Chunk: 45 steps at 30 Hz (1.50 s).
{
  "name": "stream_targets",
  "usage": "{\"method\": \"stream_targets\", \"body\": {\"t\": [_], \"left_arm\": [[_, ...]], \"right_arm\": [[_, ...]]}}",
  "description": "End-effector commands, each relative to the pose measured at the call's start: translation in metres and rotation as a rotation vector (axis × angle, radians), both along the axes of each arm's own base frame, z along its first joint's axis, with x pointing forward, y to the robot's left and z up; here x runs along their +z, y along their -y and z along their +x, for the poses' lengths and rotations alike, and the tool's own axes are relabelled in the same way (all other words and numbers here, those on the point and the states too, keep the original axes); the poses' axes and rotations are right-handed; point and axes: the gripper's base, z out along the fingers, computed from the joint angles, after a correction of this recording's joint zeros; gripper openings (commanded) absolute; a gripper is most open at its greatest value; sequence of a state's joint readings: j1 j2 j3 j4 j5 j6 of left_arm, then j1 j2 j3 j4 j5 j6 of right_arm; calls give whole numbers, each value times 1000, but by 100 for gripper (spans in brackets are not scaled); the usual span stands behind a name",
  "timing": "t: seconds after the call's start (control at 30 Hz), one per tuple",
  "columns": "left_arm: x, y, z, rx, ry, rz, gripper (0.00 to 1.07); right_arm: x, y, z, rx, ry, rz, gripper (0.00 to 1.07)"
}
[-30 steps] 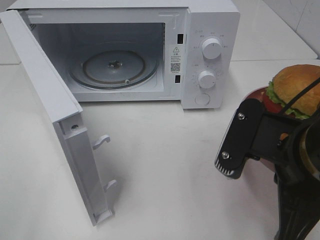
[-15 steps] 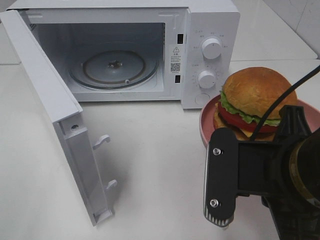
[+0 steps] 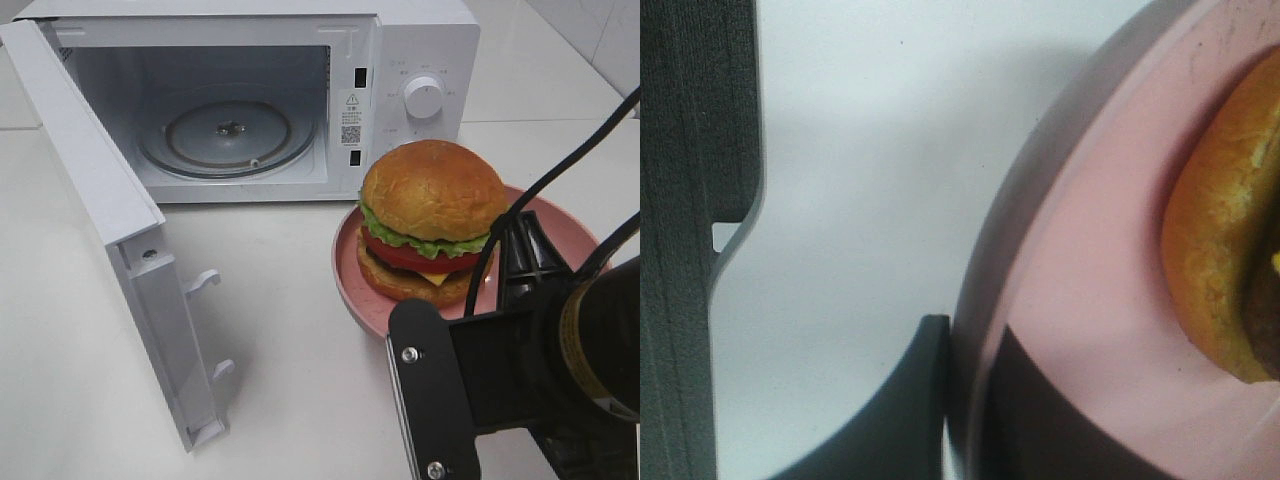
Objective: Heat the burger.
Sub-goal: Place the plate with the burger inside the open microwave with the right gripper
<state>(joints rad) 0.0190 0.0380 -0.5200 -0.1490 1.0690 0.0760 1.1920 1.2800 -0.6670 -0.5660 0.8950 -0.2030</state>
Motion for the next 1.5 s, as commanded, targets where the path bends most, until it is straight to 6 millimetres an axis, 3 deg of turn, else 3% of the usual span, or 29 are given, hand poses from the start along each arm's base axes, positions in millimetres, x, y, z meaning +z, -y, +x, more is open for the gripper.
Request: {"method": "stream_targets", "body": {"t": [0.03, 0.33, 0.83, 1.03, 1.5], "left_arm": [[-1, 0, 0, 2, -1, -4, 98], [-1, 0, 0, 2, -1, -4, 98], [-1, 0, 0, 2, -1, -4, 98], [-1, 0, 0, 2, -1, -4, 98], [-1, 0, 0, 2, -1, -4, 98]], "right_arm": [[6, -1, 5, 144, 75, -53, 0], [6, -5, 10, 193, 71, 4, 0], [5, 17, 57, 353, 53, 47, 0], [4, 26, 68, 458, 22, 84, 0], [4, 46, 86, 514, 41, 80, 0]]}}
